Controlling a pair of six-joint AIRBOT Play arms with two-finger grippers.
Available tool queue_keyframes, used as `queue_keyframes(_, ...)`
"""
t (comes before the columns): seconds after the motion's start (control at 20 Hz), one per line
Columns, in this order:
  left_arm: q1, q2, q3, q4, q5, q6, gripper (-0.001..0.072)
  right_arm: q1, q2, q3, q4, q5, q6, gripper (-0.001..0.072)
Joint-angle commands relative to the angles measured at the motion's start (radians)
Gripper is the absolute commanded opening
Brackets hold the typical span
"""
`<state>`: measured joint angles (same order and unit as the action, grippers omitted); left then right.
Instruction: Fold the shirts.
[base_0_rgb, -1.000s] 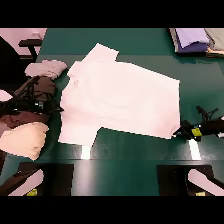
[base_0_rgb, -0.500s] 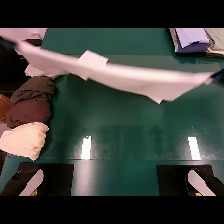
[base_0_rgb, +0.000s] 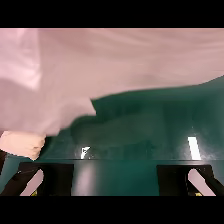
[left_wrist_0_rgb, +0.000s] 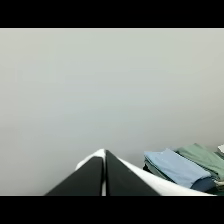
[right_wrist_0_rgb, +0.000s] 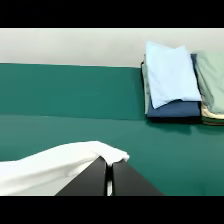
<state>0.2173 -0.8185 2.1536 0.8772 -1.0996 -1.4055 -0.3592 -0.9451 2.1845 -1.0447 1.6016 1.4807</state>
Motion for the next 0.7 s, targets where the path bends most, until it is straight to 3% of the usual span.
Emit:
queue_keyframes(0.0, 0.001, -0.011, -0.019, 0.009, -0.037, -0.032, 0.0024, -0.041, -0.005, 0.007, -0.006, 0.048, 0.039, 0.0014)
queue_keyframes(0.25, 0.0, -0.13, -0.344, 0.005, -0.174, -0.035, 0.0024, -0.021, -0.099, -0.225, -0.006, 0.111, 0.048, 0.0013)
queue_keyframes(0.35, 0.0, -0.224, -0.451, 0.005, -0.208, -0.034, 0.0024, 0.056, -0.19, -0.285, -0.111, 0.14, 0.058, 0.0013)
queue_keyframes(0.45, -0.031, -0.326, -0.537, 0.038, -0.207, -0.027, 0.0024, 0.163, -0.292, -0.356, -0.251, 0.152, 0.059, 0.0013)
queue_keyframes(0.65, -0.189, -0.581, -0.575, 0.233, -0.101, -0.027, 0.0025, 0.267, -0.537, -0.437, -0.286, 0.105, 0.056, 0.0013)
